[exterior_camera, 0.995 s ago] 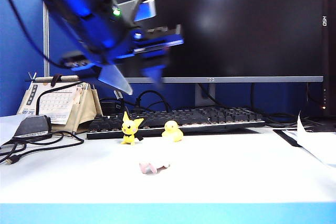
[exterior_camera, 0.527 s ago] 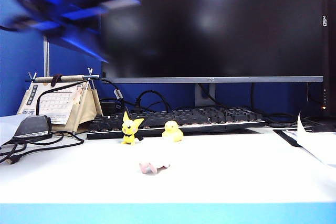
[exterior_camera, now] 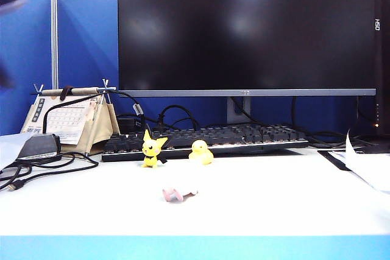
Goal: Pick up the doll with a different color than the other dolls and place it near you.
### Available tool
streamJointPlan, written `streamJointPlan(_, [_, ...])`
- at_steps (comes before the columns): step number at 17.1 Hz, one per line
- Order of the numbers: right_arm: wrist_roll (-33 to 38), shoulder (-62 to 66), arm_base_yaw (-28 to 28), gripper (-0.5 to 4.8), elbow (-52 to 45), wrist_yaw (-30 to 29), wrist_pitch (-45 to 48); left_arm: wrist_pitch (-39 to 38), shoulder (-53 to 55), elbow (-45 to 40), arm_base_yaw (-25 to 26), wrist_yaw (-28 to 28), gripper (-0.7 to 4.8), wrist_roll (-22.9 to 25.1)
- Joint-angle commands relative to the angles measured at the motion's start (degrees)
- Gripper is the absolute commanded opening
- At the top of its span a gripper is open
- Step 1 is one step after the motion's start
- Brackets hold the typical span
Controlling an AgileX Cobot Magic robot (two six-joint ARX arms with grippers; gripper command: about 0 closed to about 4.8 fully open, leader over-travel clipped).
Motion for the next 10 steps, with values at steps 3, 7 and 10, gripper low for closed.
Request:
streamJointPlan(3, [-0.2, 0.0, 0.0, 0.53, 0.0, 0.1, -0.9, -11.0, -17.8, -8.1, 0.0, -2.7, 0.17, -2.1])
streamJointPlan(7, [-0.2, 0.0, 0.0, 0.53, 0.0, 0.1, -0.9, -21.5, -33.5, -11.7, 0.0, -4.4, 0.17, -5.1])
streamJointPlan(10, [-0.2, -0.7, 0.0, 0.53, 0.0, 0.3, -0.9, -21.8, -33.0, -11.6, -0.2, -4.2, 0.17, -5.3])
